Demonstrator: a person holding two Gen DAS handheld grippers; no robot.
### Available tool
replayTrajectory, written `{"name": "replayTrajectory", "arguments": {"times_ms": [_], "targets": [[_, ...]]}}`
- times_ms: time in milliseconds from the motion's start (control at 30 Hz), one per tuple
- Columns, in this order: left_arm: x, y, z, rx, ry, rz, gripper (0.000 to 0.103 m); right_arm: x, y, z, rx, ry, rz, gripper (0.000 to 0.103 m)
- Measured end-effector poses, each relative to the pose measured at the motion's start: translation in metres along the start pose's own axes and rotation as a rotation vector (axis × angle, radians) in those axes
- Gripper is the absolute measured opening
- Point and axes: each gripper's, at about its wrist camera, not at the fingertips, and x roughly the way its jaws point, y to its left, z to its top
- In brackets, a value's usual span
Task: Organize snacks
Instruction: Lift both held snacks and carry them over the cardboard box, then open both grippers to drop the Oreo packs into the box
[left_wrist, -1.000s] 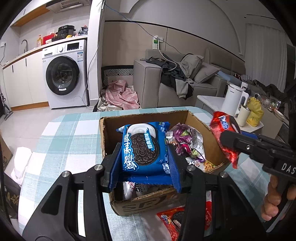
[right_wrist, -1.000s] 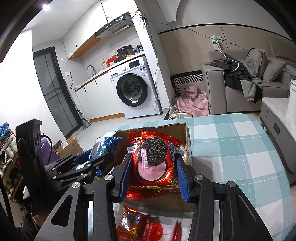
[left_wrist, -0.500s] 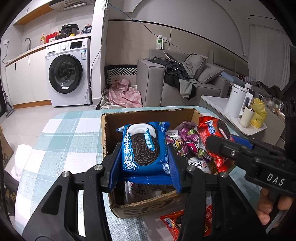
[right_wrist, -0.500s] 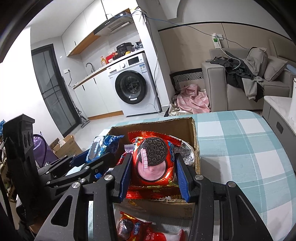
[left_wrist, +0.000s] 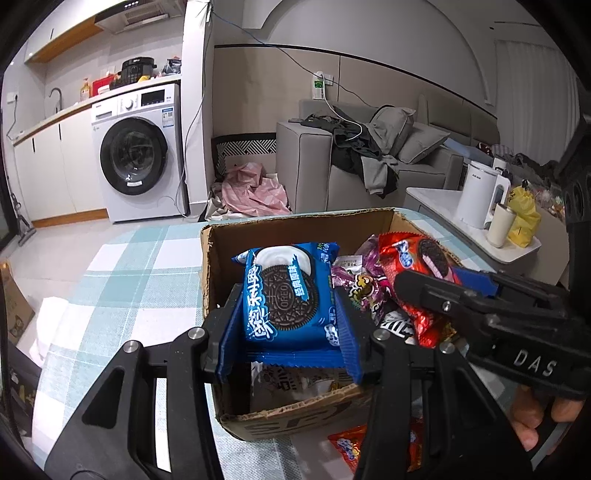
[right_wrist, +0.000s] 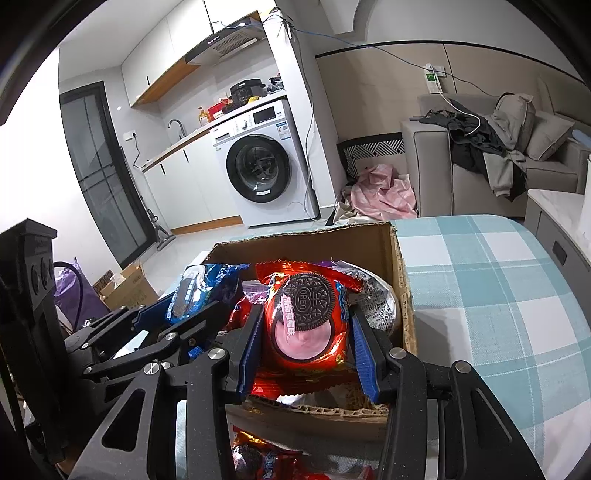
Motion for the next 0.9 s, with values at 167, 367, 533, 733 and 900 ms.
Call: {"name": "replayTrajectory", "arguments": {"times_ms": [167,367,533,733,900], "targets": [[-0.001,-0.006,-0.002,0.011,-0.008,0.013,0.043,0.001,-0.001,0.002,0.006,0.001,-0.001,0.045],[-0.003,-0.005,-0.003,-0.002,-0.002,0.003,0.043,0.000,0.000,0.002,-0.004,0.012,0.003,0.045],[-0.010,0.005,0.001,-0.019,0.008,0.013,0.054,-0.008,0.001,0.002,-0.020,0.003,0.011,0.058],[-0.030,-0.003,0.001,0.025,-0.004,-0.008,0.088,-0.036,0.006,0.002,-0.088,-0.053,-0.029,0.095],[-0.051,-0.006,0.001,0.037,-0.007,-0.027,0.102,-0.053,-0.002,0.002,-0.088,-0.021,-0.074,0.102]]}}
